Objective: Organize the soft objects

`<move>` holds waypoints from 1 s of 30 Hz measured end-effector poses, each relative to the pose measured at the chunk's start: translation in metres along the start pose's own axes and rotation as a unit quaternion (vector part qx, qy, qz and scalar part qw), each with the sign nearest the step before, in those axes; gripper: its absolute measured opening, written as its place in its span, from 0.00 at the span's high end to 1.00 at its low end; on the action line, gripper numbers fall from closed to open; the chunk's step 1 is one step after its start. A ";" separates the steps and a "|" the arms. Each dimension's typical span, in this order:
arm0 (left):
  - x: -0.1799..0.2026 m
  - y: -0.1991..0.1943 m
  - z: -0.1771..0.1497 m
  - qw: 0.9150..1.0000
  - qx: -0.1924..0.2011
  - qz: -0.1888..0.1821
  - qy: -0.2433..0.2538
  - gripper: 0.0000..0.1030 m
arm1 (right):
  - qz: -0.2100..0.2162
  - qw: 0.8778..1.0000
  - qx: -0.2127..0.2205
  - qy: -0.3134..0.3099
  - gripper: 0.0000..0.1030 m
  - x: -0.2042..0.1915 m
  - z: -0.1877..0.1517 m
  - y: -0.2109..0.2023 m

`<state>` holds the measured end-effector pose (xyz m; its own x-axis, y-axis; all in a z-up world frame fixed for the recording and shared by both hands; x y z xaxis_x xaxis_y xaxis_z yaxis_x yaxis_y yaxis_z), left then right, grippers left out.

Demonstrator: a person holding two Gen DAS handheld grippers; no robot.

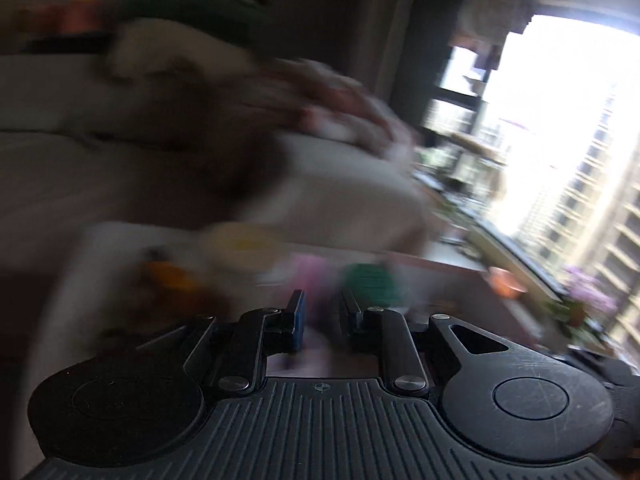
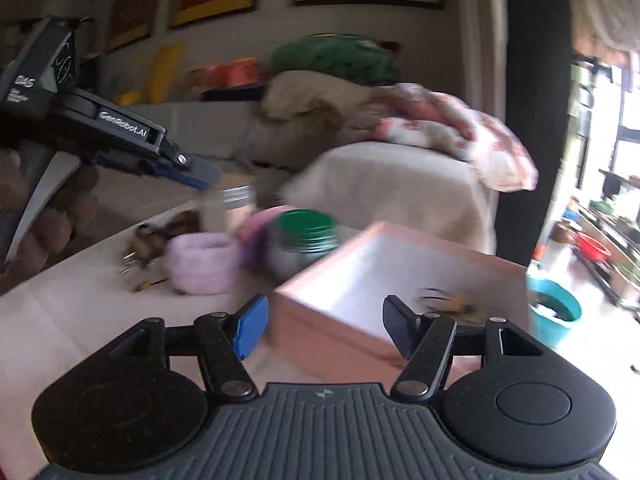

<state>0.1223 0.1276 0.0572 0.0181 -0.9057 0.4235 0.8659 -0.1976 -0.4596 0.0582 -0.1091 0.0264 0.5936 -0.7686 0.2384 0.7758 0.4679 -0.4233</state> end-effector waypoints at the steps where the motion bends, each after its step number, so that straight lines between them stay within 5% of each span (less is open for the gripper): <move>1: -0.024 -0.006 0.003 0.999 0.011 0.032 -0.010 0.81 | 0.010 1.000 -0.003 -0.012 0.37 -0.011 0.003 0.005; 4: -0.086 -0.030 0.008 0.992 0.044 0.109 -0.045 0.81 | 0.037 0.999 -0.014 -0.036 0.37 -0.040 0.009 0.015; 6: -0.114 -0.035 0.008 0.988 0.044 0.127 -0.078 0.81 | 0.051 0.997 -0.020 -0.046 0.37 -0.055 0.011 0.020; 9: -0.127 -0.027 -0.001 0.990 0.015 0.112 -0.088 0.81 | 0.067 0.995 -0.031 -0.061 0.37 -0.076 0.016 0.028; 15: -0.105 0.003 -0.026 0.996 -0.030 0.085 -0.012 0.81 | 0.089 0.992 -0.053 -0.071 0.37 -0.106 0.016 0.048; 25: -0.093 0.025 -0.010 0.995 0.003 0.098 0.001 0.81 | 0.113 0.989 -0.090 -0.039 0.37 -0.118 -0.013 0.066; 30: -0.103 0.046 0.016 0.998 -0.004 0.063 -0.010 0.81 | 0.128 0.987 -0.097 -0.013 0.36 -0.114 -0.015 0.070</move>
<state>0.1683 0.2175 0.0051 0.1369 -0.9157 0.3778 0.8518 -0.0858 -0.5167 0.0412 0.0045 -0.0434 0.7726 -0.6228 0.1231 0.5455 0.5519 -0.6307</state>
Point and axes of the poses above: each gripper's, at about its wrist camera, not at the fingertips, and y roughly the way its jaws point, x to its right, z to its top, the point moved 9 cm from there along y, roughly the way its jaws point, and after that the axes turned 10 degrees about -y, right-handed, at the moved point
